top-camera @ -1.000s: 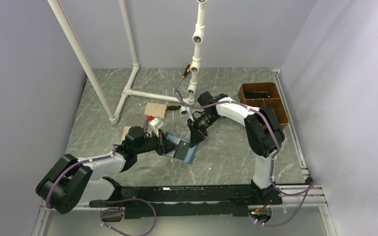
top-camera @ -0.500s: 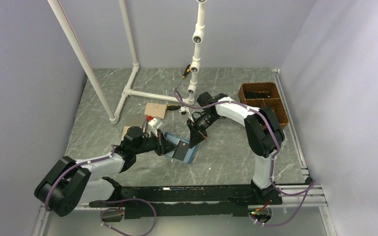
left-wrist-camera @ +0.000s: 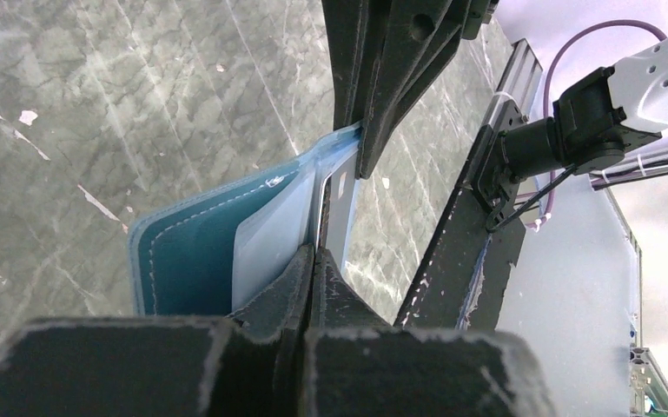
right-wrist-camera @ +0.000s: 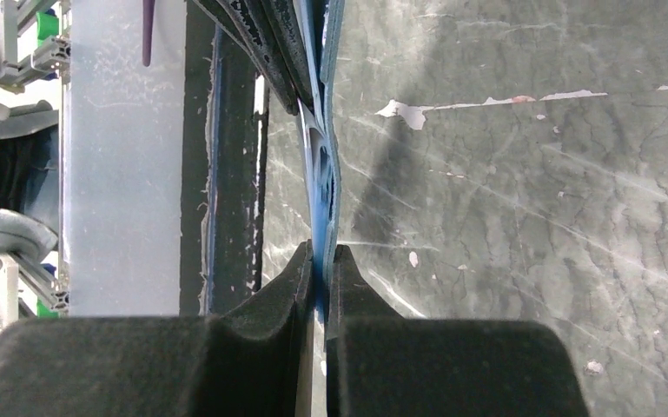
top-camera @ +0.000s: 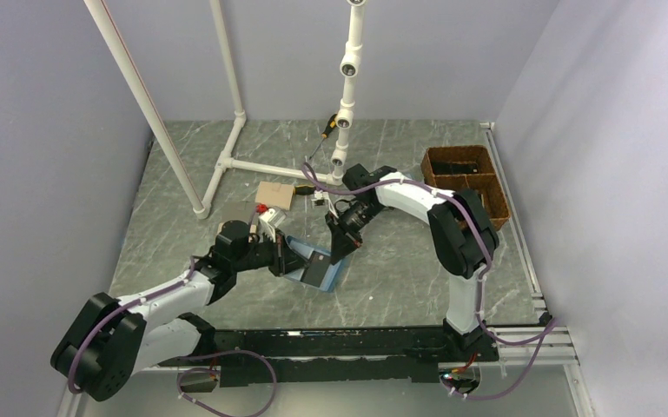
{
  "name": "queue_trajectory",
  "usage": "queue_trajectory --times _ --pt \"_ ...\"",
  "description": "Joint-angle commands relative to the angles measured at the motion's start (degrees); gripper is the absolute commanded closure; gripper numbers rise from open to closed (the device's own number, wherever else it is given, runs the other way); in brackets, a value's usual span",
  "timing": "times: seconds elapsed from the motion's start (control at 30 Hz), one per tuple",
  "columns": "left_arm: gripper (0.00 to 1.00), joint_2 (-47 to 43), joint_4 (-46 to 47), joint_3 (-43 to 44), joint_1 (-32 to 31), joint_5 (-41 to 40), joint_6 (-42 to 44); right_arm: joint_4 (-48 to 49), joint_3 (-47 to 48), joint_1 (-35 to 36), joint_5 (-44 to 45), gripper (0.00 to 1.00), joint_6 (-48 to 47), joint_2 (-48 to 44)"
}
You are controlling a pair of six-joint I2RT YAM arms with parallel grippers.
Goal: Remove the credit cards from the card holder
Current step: Remove the credit card from the card holder.
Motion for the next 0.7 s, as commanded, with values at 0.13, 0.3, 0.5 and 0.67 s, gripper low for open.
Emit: queue_trajectory --times 0.13,0.3,0.5,0.67 --pt "1.0 -0.4 -1.6 2.6 1.9 2.2 0.4 -2.5 1.9 -0.3 1.1 1.0 -2.7 1.8" --pt "1.0 0.6 4.9 0.5 2.5 2.2 -3.2 -3.4 2.3 -0.3 -0.1 0.87 -3.0 2.8" --pt "1.0 1.1 8.7 -1.1 2.9 1.3 -5.4 -3.9 2.4 -0.3 -1.2 0.68 -3.3 3.0" --pt "1.0 0.9 9.9 -1.7 2.8 1.1 -6.0 -4.4 2.5 -0.3 -2.4 0.64 -3.5 3.1"
